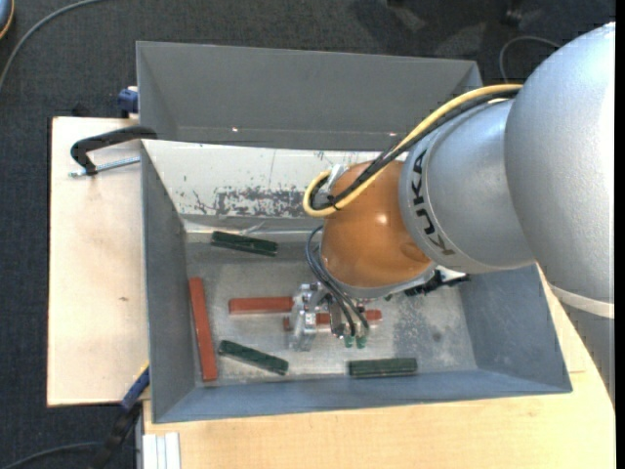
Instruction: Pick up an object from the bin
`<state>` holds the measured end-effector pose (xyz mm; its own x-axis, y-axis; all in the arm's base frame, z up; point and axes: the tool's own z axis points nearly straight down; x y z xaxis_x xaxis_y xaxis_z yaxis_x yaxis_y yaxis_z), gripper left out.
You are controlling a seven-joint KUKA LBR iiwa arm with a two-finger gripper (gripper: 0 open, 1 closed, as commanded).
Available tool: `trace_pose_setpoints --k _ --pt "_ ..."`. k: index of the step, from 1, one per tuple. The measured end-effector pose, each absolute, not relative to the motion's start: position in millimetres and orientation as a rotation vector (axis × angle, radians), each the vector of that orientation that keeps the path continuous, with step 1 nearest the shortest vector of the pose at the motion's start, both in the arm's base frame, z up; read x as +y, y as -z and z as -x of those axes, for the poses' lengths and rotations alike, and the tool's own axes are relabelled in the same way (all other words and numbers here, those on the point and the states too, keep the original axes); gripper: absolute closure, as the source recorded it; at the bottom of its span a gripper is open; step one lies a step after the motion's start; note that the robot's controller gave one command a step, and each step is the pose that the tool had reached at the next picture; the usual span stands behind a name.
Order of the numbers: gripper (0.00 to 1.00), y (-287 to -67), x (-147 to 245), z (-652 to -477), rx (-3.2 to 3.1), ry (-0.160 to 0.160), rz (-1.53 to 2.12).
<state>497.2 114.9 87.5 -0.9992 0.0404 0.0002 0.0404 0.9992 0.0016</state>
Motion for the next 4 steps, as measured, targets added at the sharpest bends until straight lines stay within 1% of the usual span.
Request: trace_pose_setpoints --k 1,2,3,4 --pt "1.0 -103 134 -539.1 -3.108 0.004 -0.516" --pt "1.0 -111 158 -594.2 -2.938 0.002 -1.145" --pt "0.0 -110 157 -593.2 -2.935 0.004 -1.14" --pt "0.0 -68 108 -542.8 -2.892 0.002 -1.208"
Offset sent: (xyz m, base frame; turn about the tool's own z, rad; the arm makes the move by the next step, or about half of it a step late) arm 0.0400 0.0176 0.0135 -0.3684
